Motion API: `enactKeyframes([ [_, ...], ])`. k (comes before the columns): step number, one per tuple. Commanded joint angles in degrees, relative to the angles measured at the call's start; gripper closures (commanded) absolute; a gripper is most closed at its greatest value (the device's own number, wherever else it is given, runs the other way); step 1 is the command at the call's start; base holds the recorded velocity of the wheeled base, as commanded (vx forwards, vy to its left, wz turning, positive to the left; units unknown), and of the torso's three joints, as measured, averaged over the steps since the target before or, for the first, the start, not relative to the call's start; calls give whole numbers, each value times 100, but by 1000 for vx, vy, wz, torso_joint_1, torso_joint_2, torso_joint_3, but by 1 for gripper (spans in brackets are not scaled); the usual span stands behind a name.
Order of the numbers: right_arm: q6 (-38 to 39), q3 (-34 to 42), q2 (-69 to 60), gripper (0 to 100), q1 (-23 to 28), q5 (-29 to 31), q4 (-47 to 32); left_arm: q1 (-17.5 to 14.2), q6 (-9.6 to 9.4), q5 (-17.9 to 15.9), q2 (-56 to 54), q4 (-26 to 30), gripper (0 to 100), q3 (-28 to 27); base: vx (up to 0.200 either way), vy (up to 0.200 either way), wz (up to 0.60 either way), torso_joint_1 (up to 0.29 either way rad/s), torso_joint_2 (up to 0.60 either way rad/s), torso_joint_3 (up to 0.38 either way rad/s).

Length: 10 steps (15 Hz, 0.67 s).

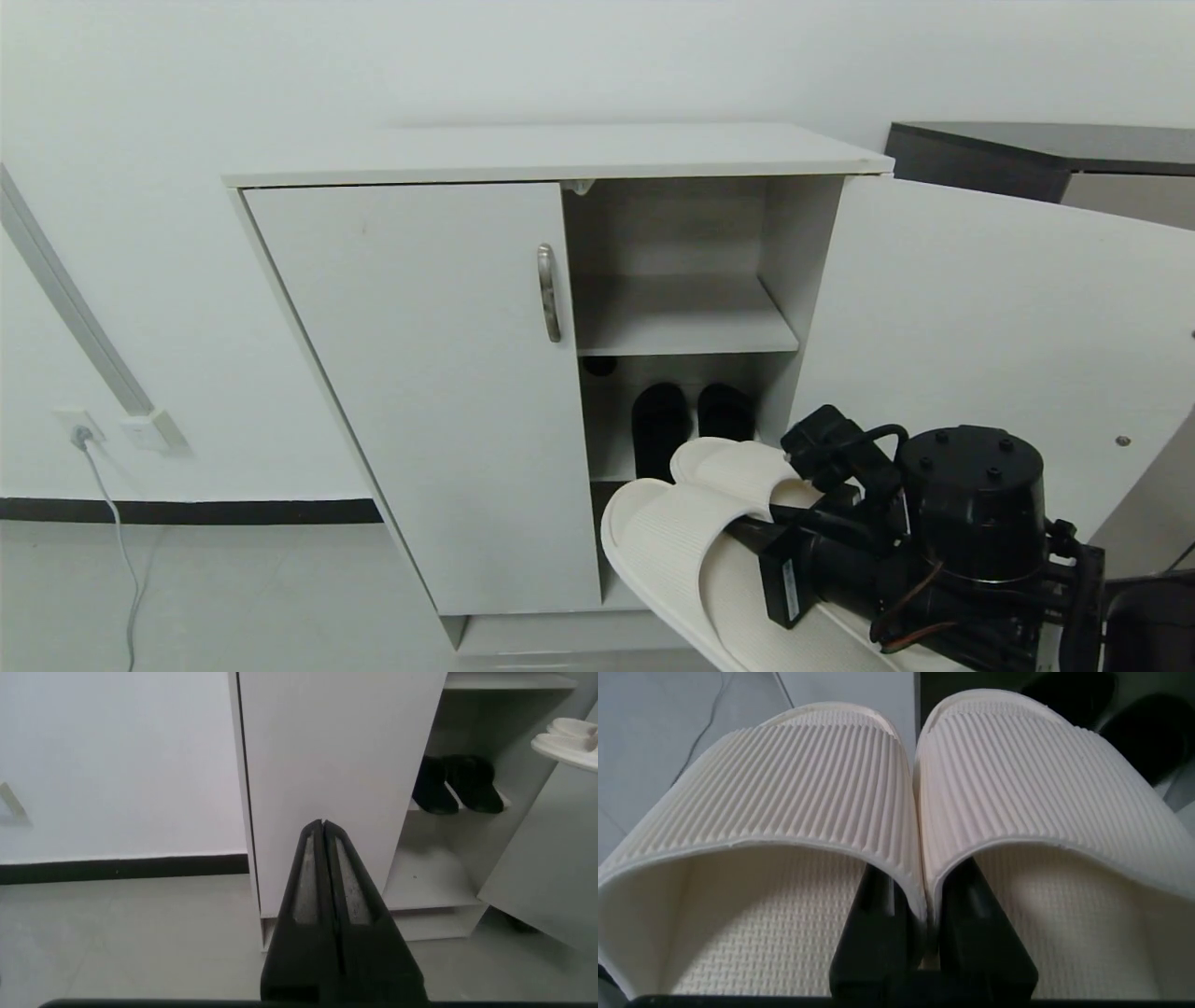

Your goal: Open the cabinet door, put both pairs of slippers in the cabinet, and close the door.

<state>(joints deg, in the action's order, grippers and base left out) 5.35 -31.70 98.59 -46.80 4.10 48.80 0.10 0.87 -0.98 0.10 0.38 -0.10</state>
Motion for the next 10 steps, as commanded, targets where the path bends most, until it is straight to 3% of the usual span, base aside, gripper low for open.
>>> enactKeyframes([
  [1, 10, 14, 29, 100, -5, -5, 7, -1, 1, 1, -1, -3, 100, 1, 0, 0, 0, -2, 286, 256],
  [8, 1, 67, 240, 100, 66, 83, 350, -1, -7, 1, -1, -3, 100, 1, 0, 0, 0, 0, 0, 0],
  [10, -17, -91, 565, 100, 57, 698, 710, -1, -7, 1, -1, -3, 100, 1, 0, 0, 0, -15, 119, 107],
])
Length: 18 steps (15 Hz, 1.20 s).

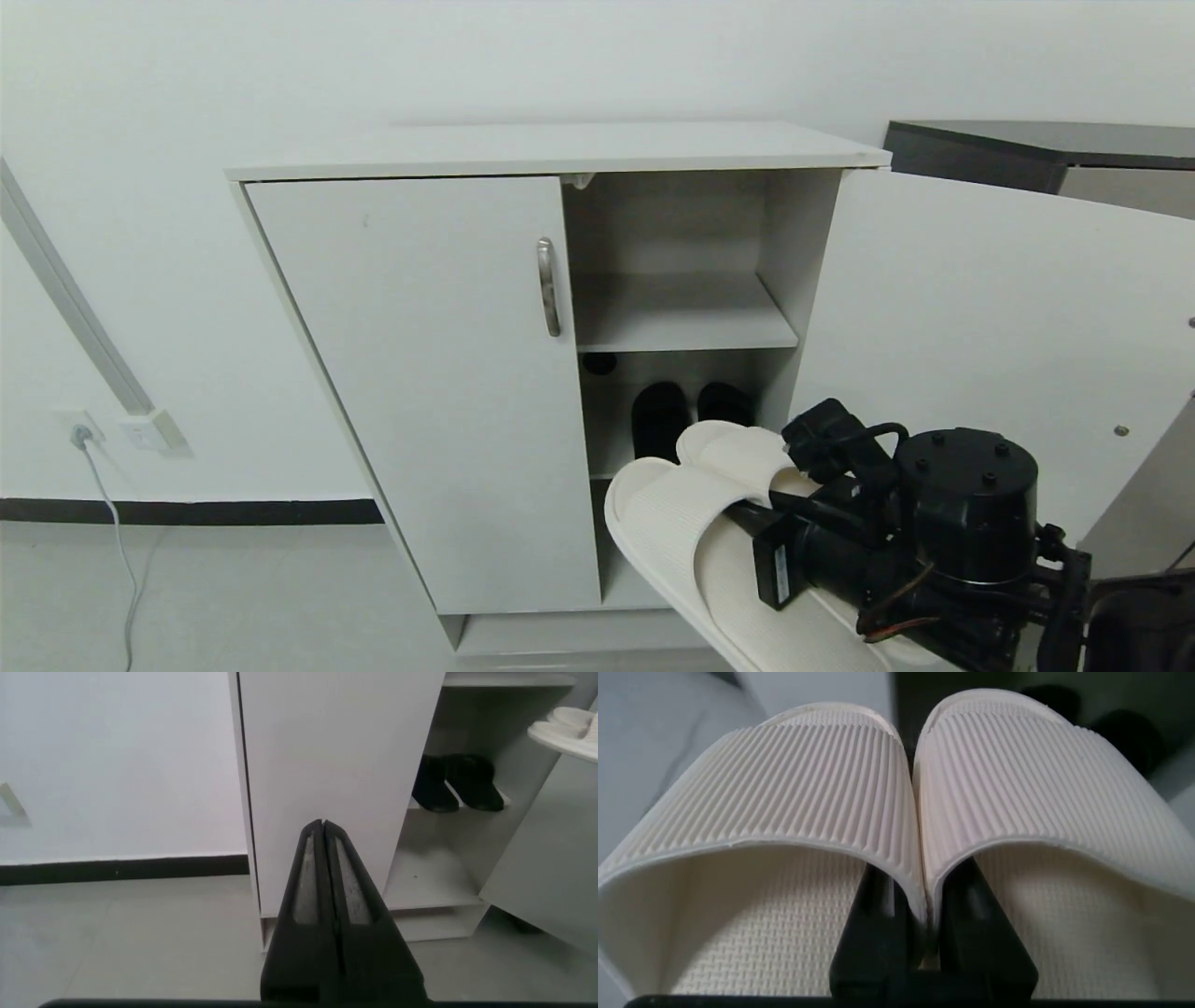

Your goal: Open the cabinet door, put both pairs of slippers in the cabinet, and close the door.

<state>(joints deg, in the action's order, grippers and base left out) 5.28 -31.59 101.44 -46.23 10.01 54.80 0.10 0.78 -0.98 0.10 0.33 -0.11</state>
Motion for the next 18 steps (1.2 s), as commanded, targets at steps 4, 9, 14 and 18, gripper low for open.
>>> enactKeyframes([
  [4, 79, -1095, 763, 100, -167, 1697, -215, -1, -25, -8, -1, 2, 100, 2, 0, 0, 0, -1, 66, 36],
  [9, 1371, -2959, 368, 100, -747, 3192, -3467, 8, -43, -26, -1, 2, 100, -7, 0, 0, 0, 0, 0, 0],
  [14, 1494, -4084, 394, 100, -862, 3745, -4460, -1, -52, -43, -1, 2, 100, 2, 0, 0, 0, 0, 0, 0],
  [18, 1230, -4110, 509, 100, -809, 3754, -4407, -1, -43, -34, -1, 2, 100, 2, 0, 0, 0, 0, 0, 0],
])
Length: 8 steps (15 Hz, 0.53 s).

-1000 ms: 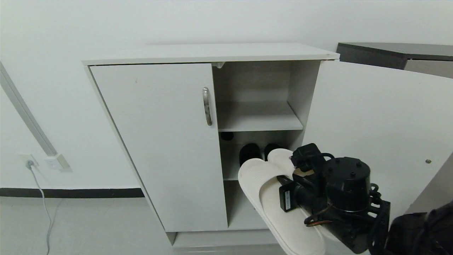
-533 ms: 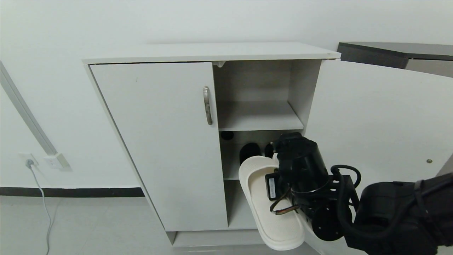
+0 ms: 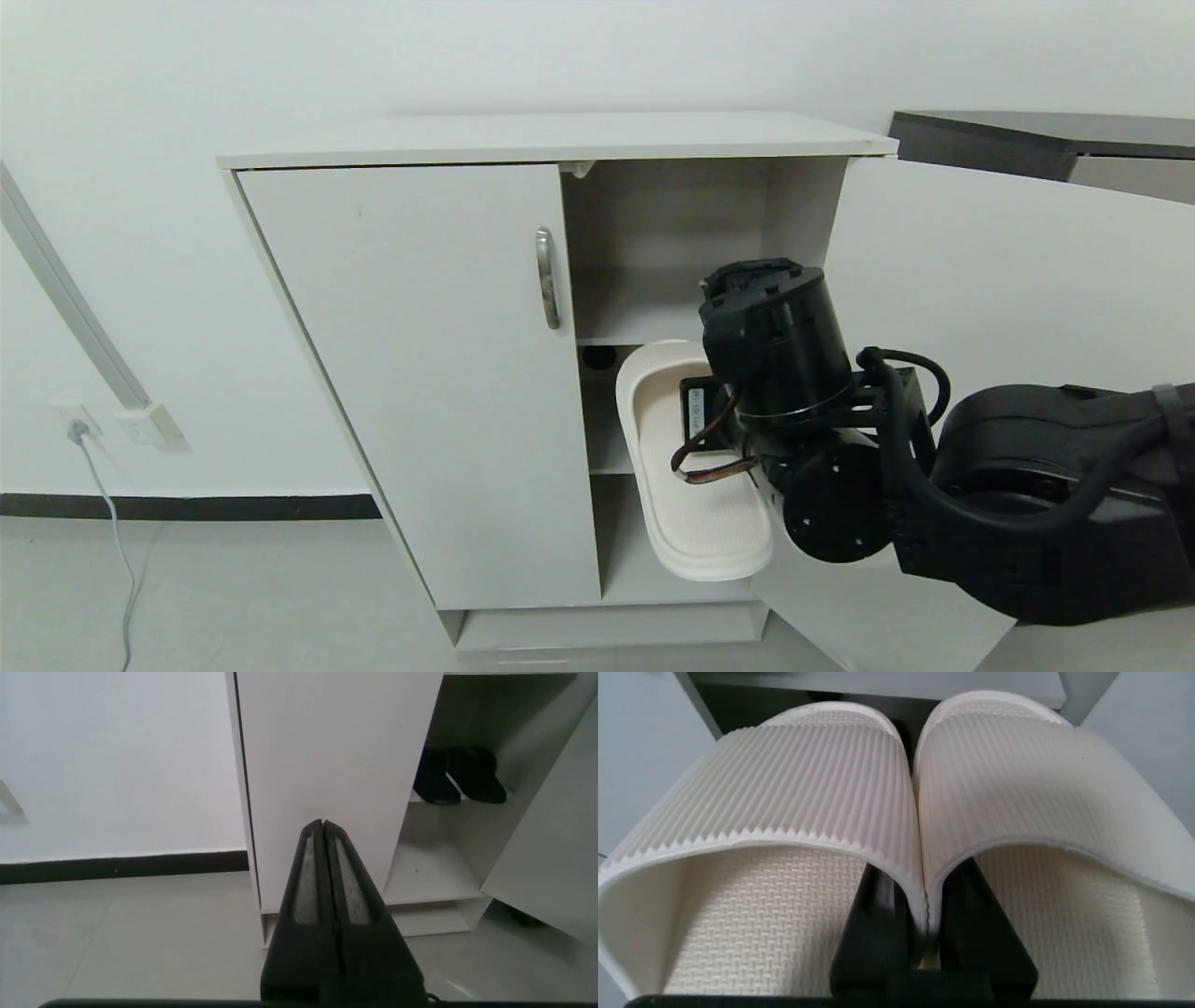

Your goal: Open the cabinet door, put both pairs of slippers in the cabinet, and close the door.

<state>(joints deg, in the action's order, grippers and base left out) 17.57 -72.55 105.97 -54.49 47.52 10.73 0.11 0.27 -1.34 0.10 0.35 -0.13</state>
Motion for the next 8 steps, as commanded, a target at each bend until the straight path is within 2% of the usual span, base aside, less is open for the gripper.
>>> enactKeyframes([
  [1, -8, -5, 90, 100, 26, 3, 114, -2, 0, 2, -1, 0, 100, 5, 0, 0, 0, 0, 0, 0],
  [6, -87, -58, 64, 100, 79, 3, 228, -2, 8, 2, -1, 0, 100, 5, 0, 0, 0, 0, 0, 0],
  [8, -148, -102, 90, 100, 79, 3, 228, -2, 0, -7, -1, 0, 100, 5, 200, 0, 0, 2, 2, 7],
])
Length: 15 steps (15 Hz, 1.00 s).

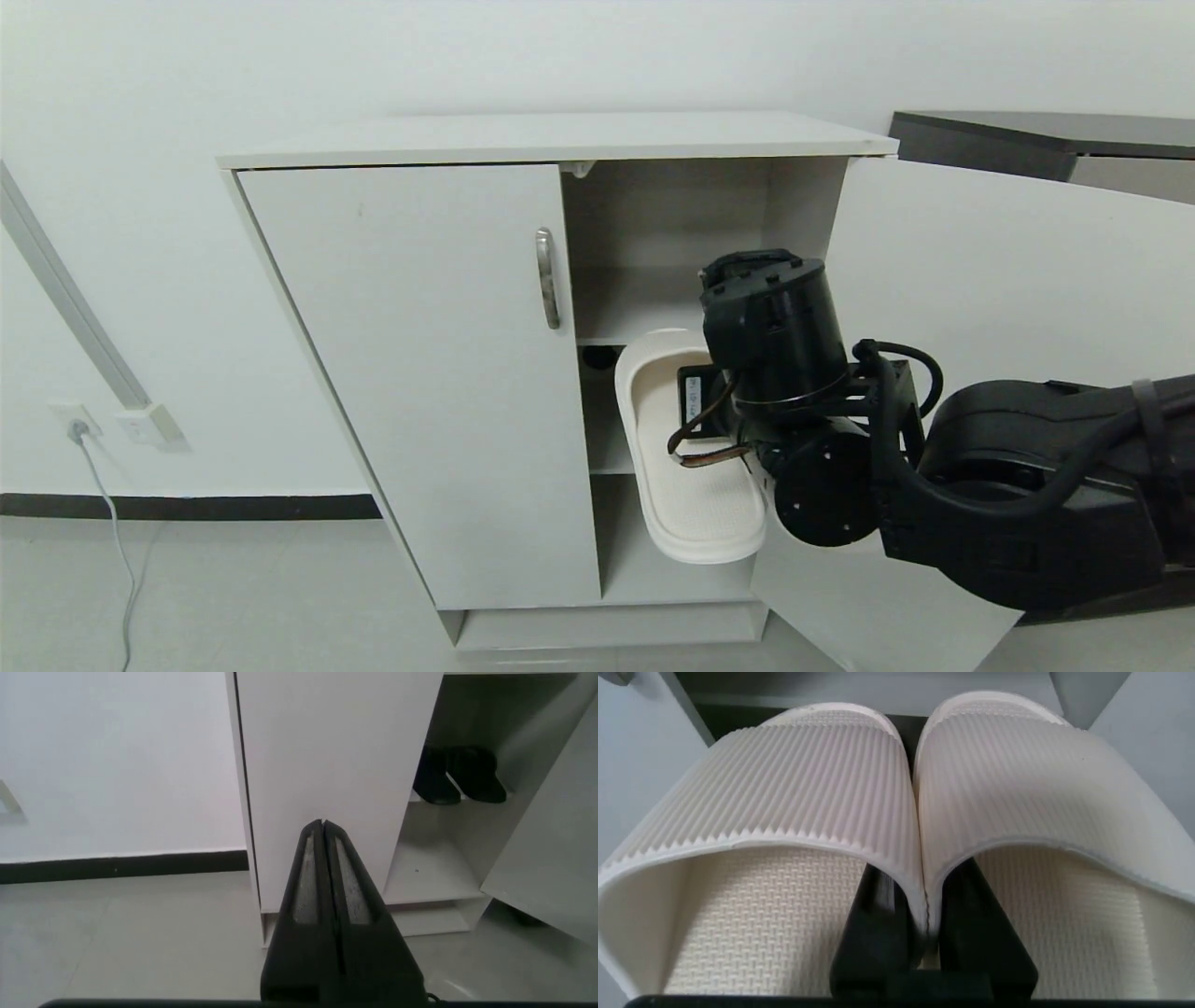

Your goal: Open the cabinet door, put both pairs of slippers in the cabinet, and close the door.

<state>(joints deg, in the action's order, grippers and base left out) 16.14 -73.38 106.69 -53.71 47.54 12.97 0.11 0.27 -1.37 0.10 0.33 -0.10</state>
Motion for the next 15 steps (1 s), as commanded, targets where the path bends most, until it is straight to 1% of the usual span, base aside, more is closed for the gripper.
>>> enactKeyframes([
  [1, -14, -45, 18, 100, 1, 1, 30, 7, 0, -4, -1, 11, 100, -8, 200, 0, 0, -12, 2, 7],
  [10, -14, -37, 36, 100, -17, 9, 39, -2, 0, -4, -1, 2, 100, 1, 200, 0, 0, 1, 2, 1],
  [13, -67, -37, 212, 100, 27, 1, 127, -2, 0, -4, -1, 2, 100, 1, 0, 0, 0, 0, 0, 0],
  [14, -261, -98, 440, 100, 194, -79, 566, -2, 0, -4, -1, 2, 100, 1, 0, 0, 0, 0, 0, 0],
  [15, -507, -116, 528, 100, 309, -289, 891, -2, 0, -4, -1, 2, 100, 1, 0, 0, 0, 0, 0, 0],
])
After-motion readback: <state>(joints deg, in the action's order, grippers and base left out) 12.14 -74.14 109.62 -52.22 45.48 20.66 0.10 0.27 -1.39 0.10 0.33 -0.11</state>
